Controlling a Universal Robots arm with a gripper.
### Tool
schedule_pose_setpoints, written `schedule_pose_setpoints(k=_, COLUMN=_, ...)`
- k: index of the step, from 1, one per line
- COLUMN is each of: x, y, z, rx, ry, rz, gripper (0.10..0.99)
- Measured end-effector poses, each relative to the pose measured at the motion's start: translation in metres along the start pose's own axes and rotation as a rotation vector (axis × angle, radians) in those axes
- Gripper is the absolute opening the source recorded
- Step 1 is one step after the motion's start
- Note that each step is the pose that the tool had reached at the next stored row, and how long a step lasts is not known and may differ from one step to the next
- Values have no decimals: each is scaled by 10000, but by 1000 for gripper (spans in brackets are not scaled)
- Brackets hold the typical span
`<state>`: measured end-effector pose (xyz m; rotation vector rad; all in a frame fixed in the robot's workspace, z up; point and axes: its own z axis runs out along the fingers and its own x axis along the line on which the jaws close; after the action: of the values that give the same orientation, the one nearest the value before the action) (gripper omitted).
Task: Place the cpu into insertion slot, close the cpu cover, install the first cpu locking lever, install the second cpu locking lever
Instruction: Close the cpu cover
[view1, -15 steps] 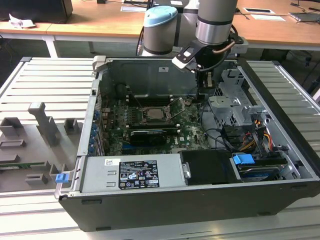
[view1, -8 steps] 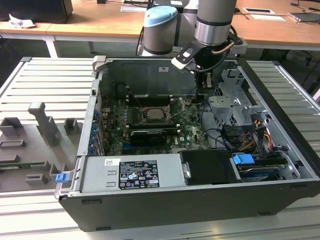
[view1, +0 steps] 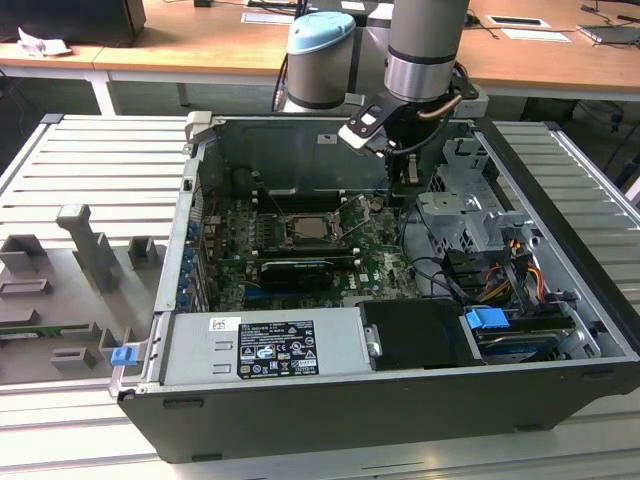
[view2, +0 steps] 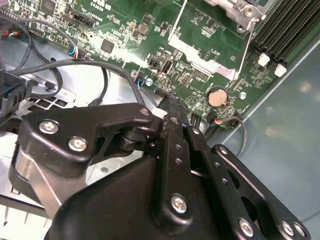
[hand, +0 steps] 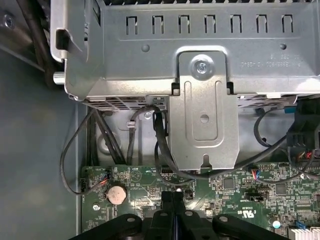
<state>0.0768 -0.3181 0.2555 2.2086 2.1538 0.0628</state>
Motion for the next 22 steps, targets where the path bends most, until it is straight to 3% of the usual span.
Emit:
schedule_pose_setpoints(k=7, x=1, y=-12, z=91, rx=0, ry=2, rz=-23, gripper=106)
schedule_pose_setpoints(k=10, x=-3, y=-146, z=99, rx=0, ry=3, rz=-63, gripper=106)
schedule_pose_setpoints(k=22, x=-8, y=-414, z=81, rx=-1, ry=5, rz=-76, gripper=106)
